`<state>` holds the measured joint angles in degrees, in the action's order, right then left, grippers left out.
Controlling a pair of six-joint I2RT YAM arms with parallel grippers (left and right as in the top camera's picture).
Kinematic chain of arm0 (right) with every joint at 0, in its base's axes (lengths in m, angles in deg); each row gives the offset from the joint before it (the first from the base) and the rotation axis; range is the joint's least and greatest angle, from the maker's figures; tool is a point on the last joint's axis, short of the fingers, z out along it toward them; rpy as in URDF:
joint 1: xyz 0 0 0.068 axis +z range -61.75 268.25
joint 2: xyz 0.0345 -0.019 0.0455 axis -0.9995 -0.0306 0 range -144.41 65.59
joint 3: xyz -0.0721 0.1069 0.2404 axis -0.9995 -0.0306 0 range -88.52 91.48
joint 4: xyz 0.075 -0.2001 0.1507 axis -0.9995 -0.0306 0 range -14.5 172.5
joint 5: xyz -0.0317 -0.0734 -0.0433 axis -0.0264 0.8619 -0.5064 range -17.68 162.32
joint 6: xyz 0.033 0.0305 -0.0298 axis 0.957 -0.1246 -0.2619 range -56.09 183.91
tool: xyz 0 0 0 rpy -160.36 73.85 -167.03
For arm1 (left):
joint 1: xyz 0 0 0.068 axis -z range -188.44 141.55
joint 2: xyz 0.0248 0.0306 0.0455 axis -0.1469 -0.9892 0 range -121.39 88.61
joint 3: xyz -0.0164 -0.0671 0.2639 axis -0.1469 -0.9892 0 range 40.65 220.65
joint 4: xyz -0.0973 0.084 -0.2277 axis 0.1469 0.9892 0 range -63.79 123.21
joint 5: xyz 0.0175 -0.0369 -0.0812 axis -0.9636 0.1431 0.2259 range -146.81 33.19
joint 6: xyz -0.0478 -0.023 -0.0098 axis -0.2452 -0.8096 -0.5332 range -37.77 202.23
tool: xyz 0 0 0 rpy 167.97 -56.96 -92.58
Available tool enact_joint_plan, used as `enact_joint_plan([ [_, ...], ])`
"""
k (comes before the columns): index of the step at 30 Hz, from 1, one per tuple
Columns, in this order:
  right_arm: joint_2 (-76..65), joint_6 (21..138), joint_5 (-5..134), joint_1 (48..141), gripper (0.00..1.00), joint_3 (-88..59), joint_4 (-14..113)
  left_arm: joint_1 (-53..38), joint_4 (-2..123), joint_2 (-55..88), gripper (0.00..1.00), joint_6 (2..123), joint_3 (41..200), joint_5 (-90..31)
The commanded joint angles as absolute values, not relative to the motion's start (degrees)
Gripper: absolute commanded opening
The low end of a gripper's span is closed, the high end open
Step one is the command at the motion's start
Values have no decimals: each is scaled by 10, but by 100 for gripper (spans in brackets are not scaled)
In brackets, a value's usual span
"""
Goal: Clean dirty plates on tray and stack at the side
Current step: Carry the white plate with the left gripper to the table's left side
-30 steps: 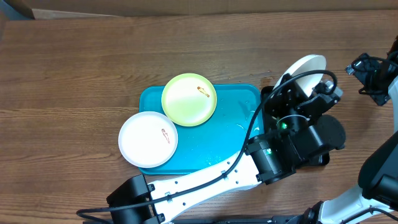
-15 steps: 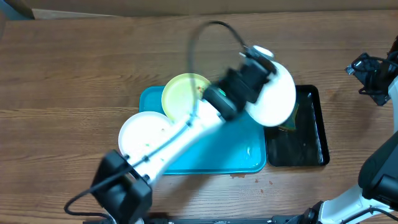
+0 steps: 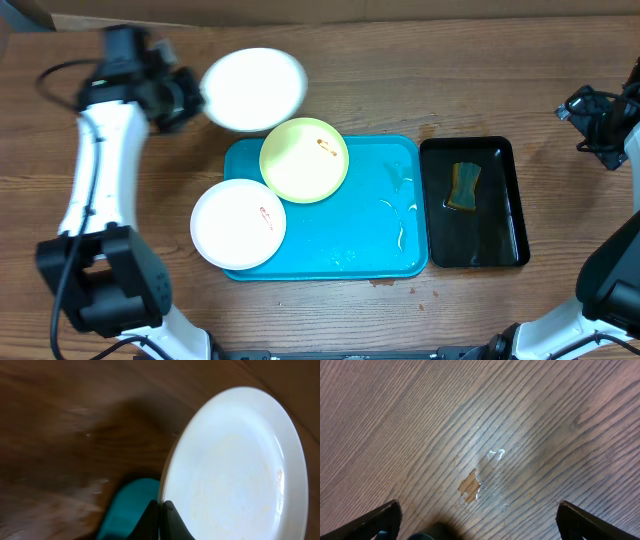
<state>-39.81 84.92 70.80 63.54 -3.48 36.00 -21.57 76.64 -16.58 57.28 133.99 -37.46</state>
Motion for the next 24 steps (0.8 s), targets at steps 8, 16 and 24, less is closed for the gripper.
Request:
enact_joint_plan([
  [8,-393,854,707,636,100,-27,362,-379,762,-171,4,623,1326,-455],
  [16,-393,854,707,636,100,-27,362,-386,637,-171,4,615,1220,-465],
  [24,-393,854,707,636,100,-27,362,-377,548,-172,5,608,1164,-469],
])
